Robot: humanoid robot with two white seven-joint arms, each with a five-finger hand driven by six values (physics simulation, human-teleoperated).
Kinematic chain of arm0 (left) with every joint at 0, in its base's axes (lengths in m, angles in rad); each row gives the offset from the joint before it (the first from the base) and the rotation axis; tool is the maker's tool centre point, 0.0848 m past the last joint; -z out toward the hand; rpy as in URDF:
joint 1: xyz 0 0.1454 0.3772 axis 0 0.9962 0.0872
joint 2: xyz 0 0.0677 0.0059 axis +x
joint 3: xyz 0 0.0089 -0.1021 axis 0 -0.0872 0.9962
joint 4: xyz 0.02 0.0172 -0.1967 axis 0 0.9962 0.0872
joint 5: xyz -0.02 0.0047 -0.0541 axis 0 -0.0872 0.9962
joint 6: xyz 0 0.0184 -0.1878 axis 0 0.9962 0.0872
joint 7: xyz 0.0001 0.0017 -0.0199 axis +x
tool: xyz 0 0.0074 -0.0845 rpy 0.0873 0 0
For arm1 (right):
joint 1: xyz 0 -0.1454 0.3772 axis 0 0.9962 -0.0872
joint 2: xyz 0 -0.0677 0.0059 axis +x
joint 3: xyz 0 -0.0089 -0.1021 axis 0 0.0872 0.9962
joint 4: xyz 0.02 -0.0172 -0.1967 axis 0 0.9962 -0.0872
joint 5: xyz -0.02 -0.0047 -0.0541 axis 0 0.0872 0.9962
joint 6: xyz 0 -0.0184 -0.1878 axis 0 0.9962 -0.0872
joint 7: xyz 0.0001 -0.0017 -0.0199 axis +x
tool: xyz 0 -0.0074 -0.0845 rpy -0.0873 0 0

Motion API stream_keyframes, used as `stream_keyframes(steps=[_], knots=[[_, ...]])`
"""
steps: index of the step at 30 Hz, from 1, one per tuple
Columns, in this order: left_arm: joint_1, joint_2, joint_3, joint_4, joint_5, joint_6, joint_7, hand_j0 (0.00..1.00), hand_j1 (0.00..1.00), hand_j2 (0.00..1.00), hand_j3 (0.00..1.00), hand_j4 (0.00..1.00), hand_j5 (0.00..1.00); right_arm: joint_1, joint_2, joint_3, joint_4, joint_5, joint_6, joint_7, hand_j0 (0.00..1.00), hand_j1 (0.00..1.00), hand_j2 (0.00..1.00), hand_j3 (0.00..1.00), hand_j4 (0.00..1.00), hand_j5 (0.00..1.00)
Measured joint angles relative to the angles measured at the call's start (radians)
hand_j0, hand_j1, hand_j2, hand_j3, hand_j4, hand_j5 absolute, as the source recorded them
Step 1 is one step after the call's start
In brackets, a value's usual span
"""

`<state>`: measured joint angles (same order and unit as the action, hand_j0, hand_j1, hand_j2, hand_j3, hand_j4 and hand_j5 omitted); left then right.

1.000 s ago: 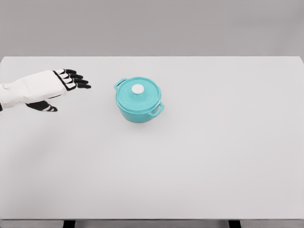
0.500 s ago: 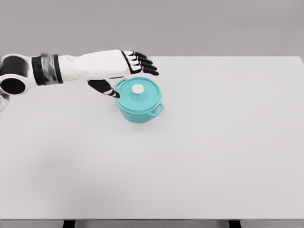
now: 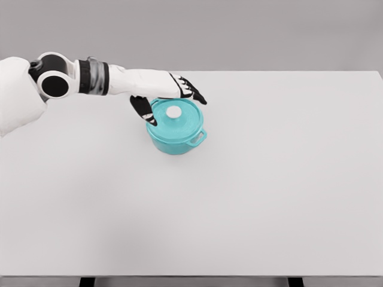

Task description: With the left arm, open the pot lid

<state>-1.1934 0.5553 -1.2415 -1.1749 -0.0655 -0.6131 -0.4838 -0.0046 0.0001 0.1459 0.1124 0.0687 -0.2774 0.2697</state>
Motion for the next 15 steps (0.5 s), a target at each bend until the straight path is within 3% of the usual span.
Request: stream_keyframes(steps=[4,14,15], knots=[[-0.003,-0.011,-0.003,0.024,-0.002,0.0,-0.003,1.0,1.0,1.0,1.0,1.0,1.0,0.0,0.0,0.0,0.0,0.0,0.0,0.0,1.0,1.0,1.0,1.0,1.0,1.0],[-0.009,-0.082,-0.007,0.174,-0.063,0.0,-0.005,1.0,1.0,1.0,1.0,1.0,1.0,0.0,0.0,0.0,0.0,0.0,0.0,0.0,1.0,1.0,1.0,1.0,1.0,1.0],[-0.009,-0.087,-0.007,0.178,-0.069,0.0,-0.006,0.96,0.96,0.96,0.96,0.96,0.96,0.0,0.0,0.0,0.0,0.0,0.0,0.0,1.0,1.0,1.0,1.0,1.0,1.0]])
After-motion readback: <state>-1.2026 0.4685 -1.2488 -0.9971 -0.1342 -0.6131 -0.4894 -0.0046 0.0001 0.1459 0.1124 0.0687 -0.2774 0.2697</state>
